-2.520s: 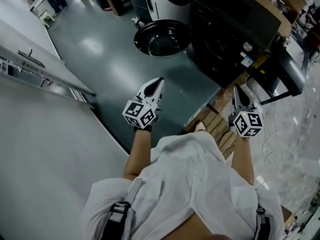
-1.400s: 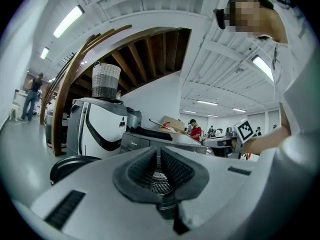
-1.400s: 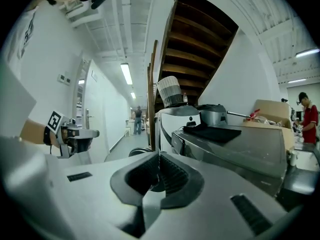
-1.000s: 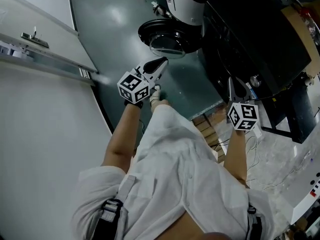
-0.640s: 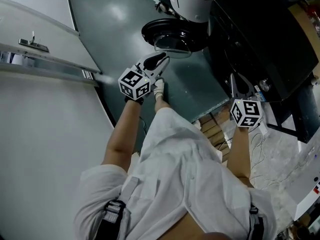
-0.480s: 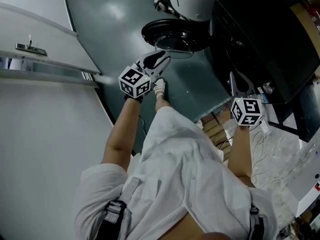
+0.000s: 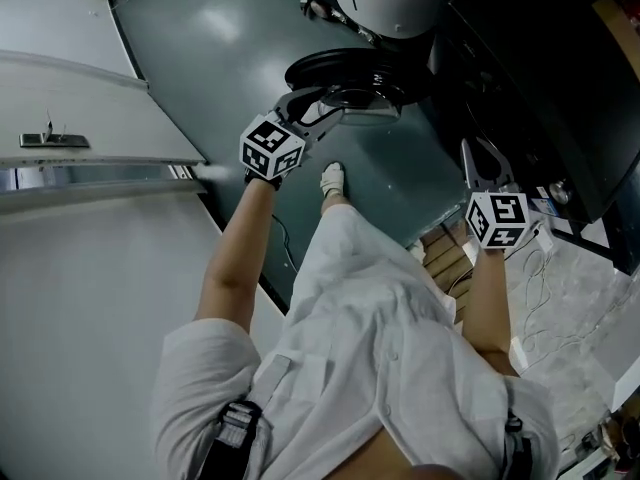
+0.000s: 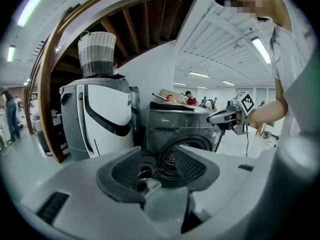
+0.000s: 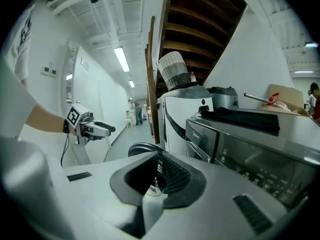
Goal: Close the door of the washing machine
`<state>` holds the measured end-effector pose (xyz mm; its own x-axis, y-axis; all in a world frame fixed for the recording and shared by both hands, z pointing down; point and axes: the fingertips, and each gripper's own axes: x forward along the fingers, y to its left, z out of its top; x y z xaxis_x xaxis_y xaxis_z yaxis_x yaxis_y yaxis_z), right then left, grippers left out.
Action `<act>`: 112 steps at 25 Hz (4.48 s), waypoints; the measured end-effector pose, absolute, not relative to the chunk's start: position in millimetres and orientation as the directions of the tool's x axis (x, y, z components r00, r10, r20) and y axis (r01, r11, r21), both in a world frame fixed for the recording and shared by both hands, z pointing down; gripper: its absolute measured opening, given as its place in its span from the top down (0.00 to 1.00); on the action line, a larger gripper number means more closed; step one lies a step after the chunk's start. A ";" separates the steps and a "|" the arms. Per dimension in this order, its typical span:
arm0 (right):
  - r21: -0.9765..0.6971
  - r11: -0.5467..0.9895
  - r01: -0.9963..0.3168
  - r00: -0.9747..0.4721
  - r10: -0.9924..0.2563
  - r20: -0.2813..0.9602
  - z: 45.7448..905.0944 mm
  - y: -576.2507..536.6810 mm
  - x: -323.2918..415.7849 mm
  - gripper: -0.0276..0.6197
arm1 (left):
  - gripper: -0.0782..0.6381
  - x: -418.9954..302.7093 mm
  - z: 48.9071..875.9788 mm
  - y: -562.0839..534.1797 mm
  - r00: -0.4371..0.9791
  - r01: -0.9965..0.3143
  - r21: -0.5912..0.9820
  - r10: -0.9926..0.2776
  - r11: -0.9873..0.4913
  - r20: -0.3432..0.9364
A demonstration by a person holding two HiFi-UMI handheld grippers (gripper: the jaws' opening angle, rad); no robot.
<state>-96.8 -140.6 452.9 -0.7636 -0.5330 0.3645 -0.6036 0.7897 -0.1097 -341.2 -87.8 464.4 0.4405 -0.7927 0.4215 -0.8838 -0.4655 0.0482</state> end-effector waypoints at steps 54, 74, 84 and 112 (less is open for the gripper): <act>-0.177 0.759 -0.627 -0.733 -0.498 0.464 536.3 -186.6 -178.8 0.91 | 0.51 -420.0 648.0 -222.5 0.380 -0.734 -0.060 -0.481 -0.677 0.790; -0.175 0.769 -0.615 -0.751 -0.504 0.427 509.9 -137.8 -92.0 0.91 | 0.53 -334.1 649.6 -129.4 0.332 -0.817 -0.018 -0.496 -0.576 0.803; -0.173 0.767 -0.618 -0.752 -0.514 0.413 503.7 -119.8 -47.7 0.91 | 0.53 -266.8 648.7 -96.1 0.373 -0.846 0.059 -0.509 -0.530 0.775; -0.091 0.681 -0.727 -0.654 -0.646 0.394 467.1 -109.3 79.6 0.91 | 0.46 -68.8 645.2 -95.0 0.555 -0.766 0.200 -0.473 -0.611 0.685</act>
